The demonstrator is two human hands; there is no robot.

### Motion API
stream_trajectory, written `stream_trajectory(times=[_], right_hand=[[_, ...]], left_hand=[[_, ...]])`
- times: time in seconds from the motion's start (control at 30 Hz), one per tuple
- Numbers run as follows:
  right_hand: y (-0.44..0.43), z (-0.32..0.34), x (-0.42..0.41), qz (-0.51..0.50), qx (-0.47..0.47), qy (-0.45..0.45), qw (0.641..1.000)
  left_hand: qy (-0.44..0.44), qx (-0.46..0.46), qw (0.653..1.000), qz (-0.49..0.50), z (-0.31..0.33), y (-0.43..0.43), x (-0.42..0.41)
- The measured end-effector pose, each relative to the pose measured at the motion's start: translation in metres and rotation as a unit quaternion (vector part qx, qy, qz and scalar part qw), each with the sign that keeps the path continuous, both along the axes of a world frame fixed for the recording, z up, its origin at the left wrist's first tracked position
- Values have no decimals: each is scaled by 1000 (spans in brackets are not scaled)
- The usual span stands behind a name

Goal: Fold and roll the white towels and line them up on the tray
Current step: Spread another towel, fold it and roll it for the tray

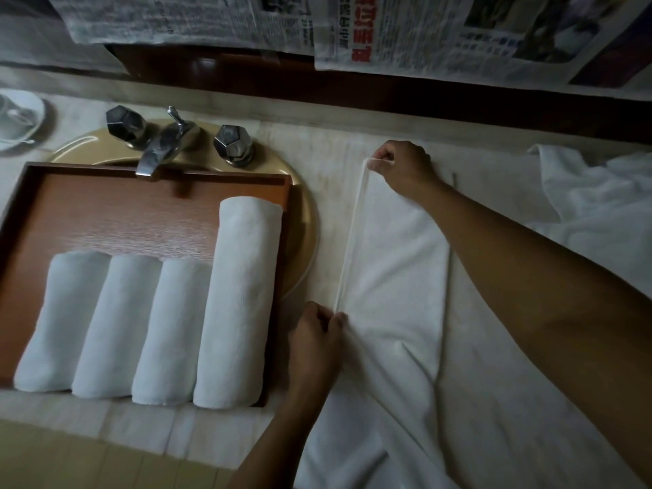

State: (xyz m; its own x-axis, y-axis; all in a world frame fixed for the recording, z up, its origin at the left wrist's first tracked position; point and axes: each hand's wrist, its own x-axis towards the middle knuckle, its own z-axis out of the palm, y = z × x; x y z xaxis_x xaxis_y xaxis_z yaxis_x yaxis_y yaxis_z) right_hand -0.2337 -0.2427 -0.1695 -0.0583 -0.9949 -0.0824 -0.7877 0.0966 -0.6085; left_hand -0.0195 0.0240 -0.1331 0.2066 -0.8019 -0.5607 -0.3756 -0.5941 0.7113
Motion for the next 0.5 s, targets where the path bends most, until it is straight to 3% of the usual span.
stream_trajectory(times=[0.17,0.3,0.4,0.5], right_hand=[[9,-7,2,-9,-72,16,997],[20,-24,9,10,-160,121,980],[24,-21,12,22,-147,171,974],[57,-10,20,46,-153,167,973]], left_hand=[[-14,-5,1000,-25,3,-5,-4],[-14,-2,999,-30,3,-6,-4],[-8,-1,1000,-23,5,-6,-3],[0,5,1000,-14,8,-7,-2]])
